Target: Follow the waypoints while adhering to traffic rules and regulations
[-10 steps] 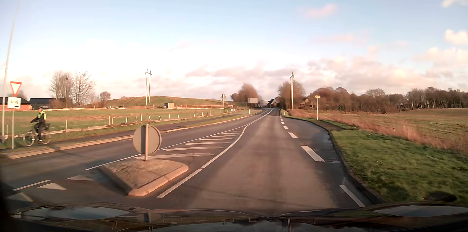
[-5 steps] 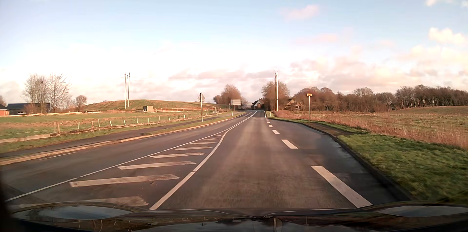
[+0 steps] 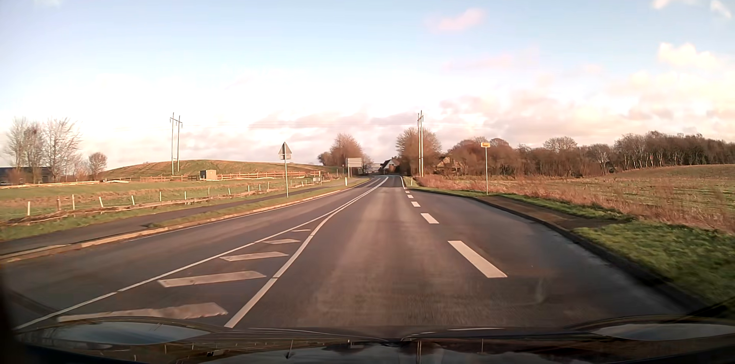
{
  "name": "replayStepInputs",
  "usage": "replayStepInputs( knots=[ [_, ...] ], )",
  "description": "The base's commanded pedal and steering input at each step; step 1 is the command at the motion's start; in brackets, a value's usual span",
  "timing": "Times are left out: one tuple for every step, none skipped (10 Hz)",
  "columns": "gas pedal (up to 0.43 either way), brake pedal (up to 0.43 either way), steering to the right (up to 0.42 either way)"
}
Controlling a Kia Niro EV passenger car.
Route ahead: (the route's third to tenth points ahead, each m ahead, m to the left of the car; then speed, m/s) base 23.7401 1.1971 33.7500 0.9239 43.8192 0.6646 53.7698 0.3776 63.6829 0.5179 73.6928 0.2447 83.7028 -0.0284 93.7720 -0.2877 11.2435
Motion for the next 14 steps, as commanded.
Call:
replayStepInputs(
  knots=[
    [0.268, 0.0, 0.011],
    [0.268, 0.0, 0.009],
    [0.268, 0.0, 0.006],
    [0.268, 0.0, 0.004],
    [0.268, 0.0, 0.004],
    [0.268, 0.0, 0.004],
    [0.268, 0.0, 0.004],
    [0.268, 0.0, 0.004],
    [0.268, 0.0, 0.004],
    [0.268, 0.0, 0.004],
    [0.268, 0.0, 0.004],
    [0.268, 0.0, 0.004],
    [0.268, 0.0, 0.004],
    [0.268, 0.0, 0.004]
  ],
)
